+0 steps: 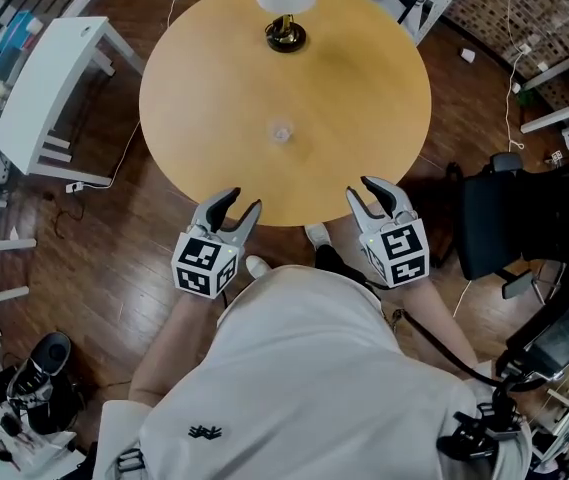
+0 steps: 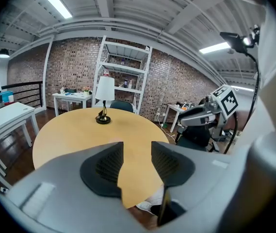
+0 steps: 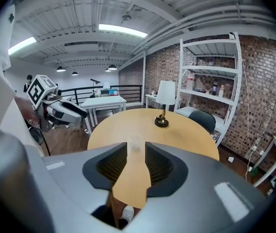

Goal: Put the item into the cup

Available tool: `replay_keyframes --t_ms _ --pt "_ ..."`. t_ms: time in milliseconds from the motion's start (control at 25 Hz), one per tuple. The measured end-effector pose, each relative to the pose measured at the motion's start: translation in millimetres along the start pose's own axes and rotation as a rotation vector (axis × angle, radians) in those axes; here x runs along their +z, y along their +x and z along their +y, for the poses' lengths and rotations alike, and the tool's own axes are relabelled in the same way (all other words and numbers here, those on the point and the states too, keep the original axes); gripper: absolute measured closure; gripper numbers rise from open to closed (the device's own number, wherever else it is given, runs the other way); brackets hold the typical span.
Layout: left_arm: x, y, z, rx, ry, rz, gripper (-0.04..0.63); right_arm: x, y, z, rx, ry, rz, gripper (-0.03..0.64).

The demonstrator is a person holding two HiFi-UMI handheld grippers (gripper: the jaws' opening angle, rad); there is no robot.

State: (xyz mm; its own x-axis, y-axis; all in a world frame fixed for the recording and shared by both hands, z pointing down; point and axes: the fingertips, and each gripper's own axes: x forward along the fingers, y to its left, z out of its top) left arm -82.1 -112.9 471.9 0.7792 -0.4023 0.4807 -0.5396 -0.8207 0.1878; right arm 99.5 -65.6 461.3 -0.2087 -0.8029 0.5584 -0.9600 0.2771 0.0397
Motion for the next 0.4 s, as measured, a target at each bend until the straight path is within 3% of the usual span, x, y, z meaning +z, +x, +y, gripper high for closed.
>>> replay_keyframes --t_ms 400 --pt "2.3 3.8 -1.0 -0.005 0.018 0.001 0.433 -1.1 -0.1 -1.9 -0.008 -0.003 -0.004 0.499"
